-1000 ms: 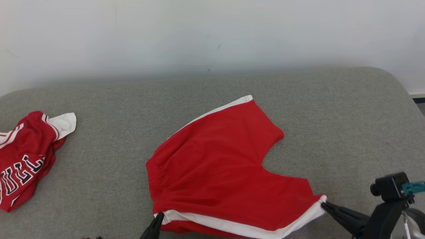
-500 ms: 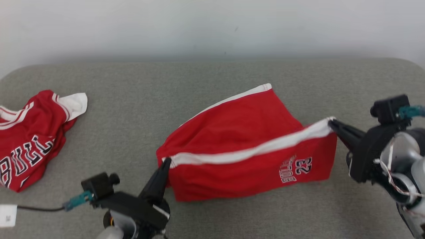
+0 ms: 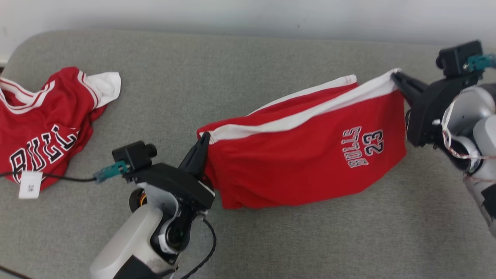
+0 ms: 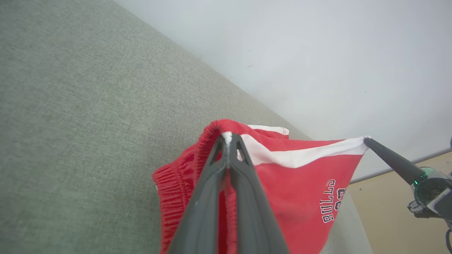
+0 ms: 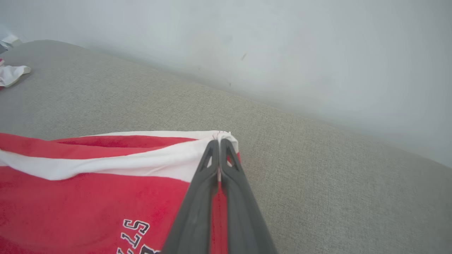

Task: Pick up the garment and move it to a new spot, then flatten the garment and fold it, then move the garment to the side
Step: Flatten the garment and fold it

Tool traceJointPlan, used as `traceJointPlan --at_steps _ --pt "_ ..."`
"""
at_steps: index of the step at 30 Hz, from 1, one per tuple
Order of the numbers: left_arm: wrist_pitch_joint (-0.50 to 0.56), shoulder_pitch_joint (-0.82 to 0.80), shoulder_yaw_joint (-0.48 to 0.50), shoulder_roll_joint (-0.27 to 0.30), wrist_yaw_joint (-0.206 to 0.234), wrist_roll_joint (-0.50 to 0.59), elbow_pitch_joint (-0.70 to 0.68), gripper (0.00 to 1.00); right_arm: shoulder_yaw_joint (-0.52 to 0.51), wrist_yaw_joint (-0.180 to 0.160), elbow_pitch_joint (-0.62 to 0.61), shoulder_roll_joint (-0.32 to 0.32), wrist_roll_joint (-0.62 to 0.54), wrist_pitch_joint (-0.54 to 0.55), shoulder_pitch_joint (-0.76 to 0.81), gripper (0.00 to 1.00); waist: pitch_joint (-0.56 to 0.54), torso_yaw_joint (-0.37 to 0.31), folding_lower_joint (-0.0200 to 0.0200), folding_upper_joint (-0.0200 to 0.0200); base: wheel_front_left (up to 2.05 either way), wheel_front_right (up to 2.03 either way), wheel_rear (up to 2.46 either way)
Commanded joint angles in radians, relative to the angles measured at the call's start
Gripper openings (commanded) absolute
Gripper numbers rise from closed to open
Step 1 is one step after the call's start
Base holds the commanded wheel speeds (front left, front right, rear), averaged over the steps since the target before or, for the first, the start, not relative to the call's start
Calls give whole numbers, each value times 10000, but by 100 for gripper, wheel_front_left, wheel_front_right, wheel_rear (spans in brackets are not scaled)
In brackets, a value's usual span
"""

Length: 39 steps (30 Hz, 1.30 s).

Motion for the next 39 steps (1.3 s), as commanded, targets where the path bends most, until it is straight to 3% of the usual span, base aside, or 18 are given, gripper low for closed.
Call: traceJointPlan --at_steps 1,19,20,21,26,30,35,39 --pt "-55 -277 -24 -98 26 153 197 0 112 11 284 42 -69 -182 -306 0 451 352 -3 -2 0 0 0" --pt "-553 -1721 -119 -944 -161 470 2058 0 646 11 3427 674 -568 -1622 -2263 0 1233 867 -3 -2 0 0 0" --pt "-630 -1810 -140 -1006 -264 474 2177 44 606 11 3767 791 -508 -1691 -2377 100 1262 892 -3 -2 0 0 0" --pt "-667 -1823 -144 -1038 -302 475 2249 100 616 11 3880 846 -476 -1700 -2406 100 1266 902 -3 -2 0 0 0" --pt "-1035 -1742 -146 -939 -552 722 2395 100 568 11 4364 912 -225 -1661 -2638 100 1052 926 -3 -2 0 0 0" --pt "-1413 -1317 -175 -351 -533 1517 2128 100 563 11 4447 837 93 -1345 -2583 100 656 866 -3 -2 0 0 0" --pt "-1514 -167 743 188 -290 2993 570 100 387 11 4784 664 472 -427 -2247 100 104 824 -3 -2 0 0 0" --pt "-1521 1319 1177 418 -439 4108 -821 100 41 11 5257 668 692 149 -1979 100 -111 864 -3 -2 0 0 0"
